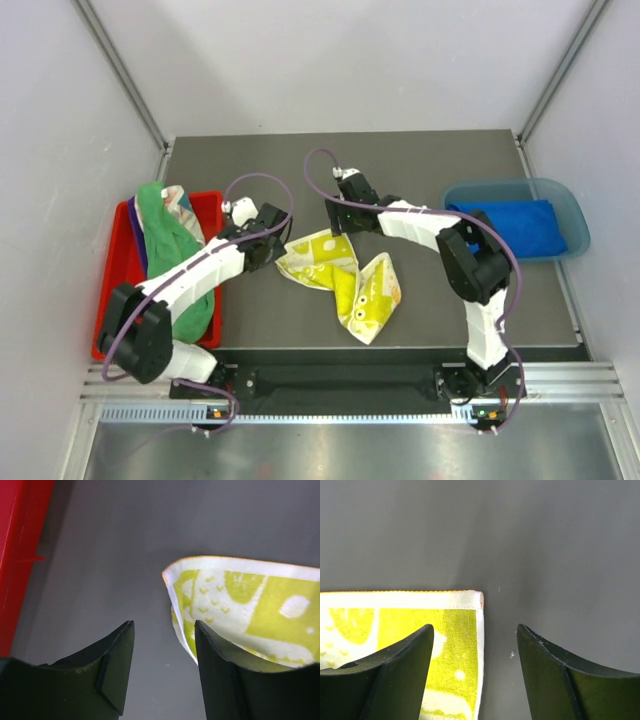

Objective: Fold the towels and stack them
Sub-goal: Move the towel to the center of the board, then flatten out the crumpled towel

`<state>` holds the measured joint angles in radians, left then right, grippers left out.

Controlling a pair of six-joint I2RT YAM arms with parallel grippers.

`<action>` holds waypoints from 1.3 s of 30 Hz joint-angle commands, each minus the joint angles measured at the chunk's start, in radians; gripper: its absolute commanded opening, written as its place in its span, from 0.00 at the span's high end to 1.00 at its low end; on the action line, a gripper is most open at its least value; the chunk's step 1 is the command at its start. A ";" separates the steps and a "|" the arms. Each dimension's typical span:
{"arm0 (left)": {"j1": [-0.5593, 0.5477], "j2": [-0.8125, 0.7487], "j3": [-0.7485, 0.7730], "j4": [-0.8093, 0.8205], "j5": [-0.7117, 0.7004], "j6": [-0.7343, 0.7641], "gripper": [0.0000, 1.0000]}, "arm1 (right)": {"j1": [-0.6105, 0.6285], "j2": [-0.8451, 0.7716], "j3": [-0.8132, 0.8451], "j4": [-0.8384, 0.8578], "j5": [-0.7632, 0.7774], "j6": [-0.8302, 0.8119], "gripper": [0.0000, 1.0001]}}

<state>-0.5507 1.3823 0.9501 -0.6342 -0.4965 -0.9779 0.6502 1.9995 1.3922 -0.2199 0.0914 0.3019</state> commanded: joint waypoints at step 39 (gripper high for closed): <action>0.123 0.020 0.042 0.139 0.085 0.183 1.00 | 0.052 -0.042 0.077 -0.049 0.137 0.060 1.00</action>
<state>-0.4332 1.4818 0.9409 -0.4828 -0.4030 -0.8543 0.6983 2.0800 1.4685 -0.2775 0.1959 0.3523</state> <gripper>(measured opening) 0.012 0.007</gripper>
